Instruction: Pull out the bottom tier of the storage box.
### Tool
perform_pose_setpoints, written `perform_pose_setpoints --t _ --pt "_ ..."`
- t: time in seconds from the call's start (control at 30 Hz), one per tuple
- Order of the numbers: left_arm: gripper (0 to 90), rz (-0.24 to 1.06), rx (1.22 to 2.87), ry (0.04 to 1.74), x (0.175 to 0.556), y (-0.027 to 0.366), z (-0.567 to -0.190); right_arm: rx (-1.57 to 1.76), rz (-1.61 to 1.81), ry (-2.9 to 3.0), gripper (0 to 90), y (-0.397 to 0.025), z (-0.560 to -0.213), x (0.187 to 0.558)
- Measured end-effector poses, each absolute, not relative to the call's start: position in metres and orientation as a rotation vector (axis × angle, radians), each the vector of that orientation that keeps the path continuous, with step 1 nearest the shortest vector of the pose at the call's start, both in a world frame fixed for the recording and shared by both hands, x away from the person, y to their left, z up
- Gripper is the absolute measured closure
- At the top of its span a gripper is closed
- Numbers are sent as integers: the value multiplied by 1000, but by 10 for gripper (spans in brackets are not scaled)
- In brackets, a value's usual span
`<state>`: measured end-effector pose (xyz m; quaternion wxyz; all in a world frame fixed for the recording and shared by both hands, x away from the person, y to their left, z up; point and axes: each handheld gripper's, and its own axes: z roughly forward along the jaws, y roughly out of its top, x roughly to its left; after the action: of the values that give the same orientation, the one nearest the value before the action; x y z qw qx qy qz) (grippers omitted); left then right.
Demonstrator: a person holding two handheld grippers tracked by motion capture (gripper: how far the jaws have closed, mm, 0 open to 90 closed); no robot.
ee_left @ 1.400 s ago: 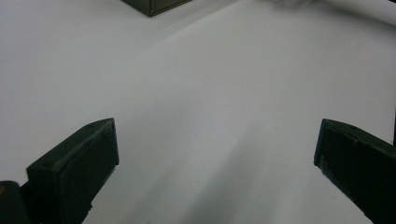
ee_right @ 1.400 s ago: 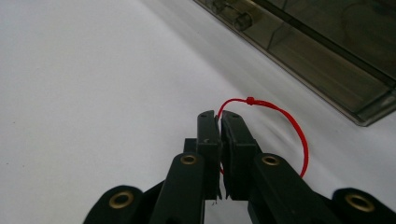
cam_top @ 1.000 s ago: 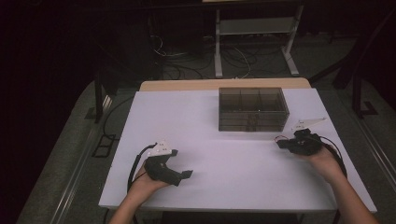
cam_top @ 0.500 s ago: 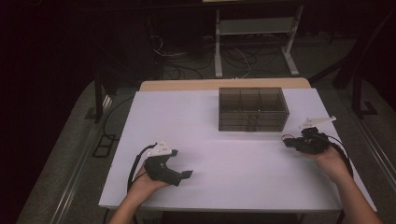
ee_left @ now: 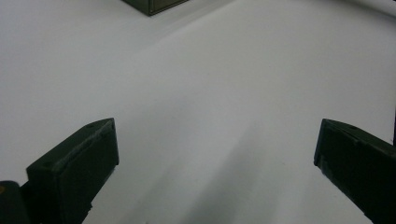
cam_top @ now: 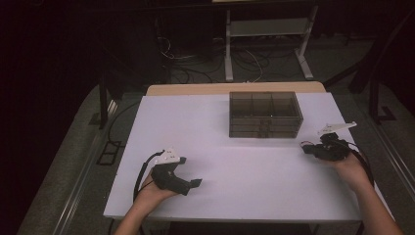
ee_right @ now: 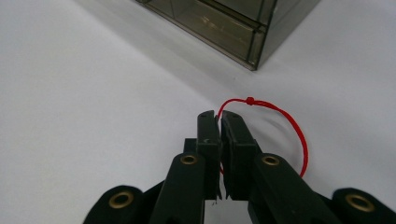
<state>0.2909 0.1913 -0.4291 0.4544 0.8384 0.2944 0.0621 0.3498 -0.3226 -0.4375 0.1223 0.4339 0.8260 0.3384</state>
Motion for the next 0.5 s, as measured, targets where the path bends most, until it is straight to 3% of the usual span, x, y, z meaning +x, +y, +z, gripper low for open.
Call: perform_pose_setpoints --t 0.5 --pt "0 155 2069 724 291 191 -429 1307 951 2413 827 -329 -444 352"
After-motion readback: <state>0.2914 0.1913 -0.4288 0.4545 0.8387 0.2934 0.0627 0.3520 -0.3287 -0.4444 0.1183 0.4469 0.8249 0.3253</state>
